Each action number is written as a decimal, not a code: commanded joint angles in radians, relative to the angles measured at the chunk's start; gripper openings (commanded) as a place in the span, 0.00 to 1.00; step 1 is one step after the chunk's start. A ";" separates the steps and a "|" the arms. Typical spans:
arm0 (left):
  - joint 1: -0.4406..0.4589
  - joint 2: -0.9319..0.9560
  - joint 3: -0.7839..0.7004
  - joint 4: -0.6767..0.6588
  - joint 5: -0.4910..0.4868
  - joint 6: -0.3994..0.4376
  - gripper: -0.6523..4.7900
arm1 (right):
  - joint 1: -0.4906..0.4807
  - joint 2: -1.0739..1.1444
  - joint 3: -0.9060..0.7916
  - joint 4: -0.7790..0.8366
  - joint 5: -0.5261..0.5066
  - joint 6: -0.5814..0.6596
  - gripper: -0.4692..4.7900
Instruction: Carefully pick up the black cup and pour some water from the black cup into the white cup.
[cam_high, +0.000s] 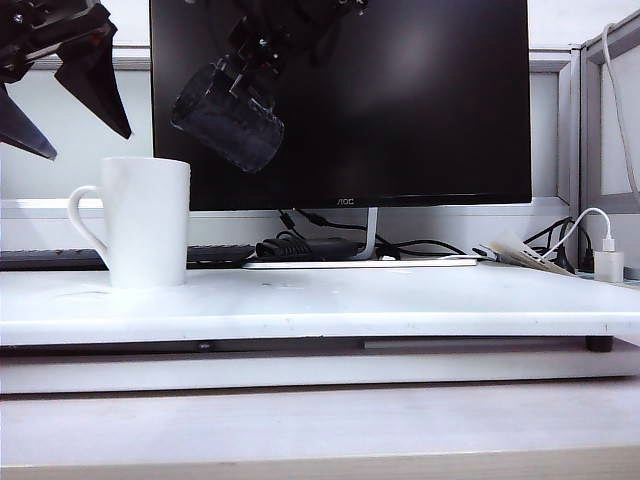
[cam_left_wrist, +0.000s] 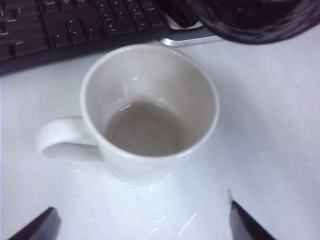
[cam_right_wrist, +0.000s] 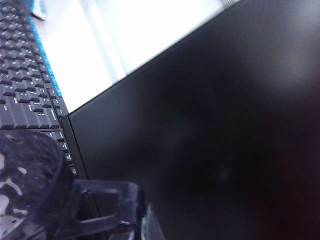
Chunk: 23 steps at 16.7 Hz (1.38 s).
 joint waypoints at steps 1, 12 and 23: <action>0.001 -0.002 0.002 -0.002 0.004 0.000 1.00 | 0.021 -0.003 0.010 0.050 0.009 -0.077 0.08; 0.001 -0.002 0.001 -0.028 0.003 0.001 1.00 | 0.056 0.037 0.009 0.154 0.039 -0.340 0.08; 0.001 -0.002 0.001 -0.031 0.001 0.001 1.00 | 0.057 0.037 0.009 0.216 -0.007 -0.584 0.08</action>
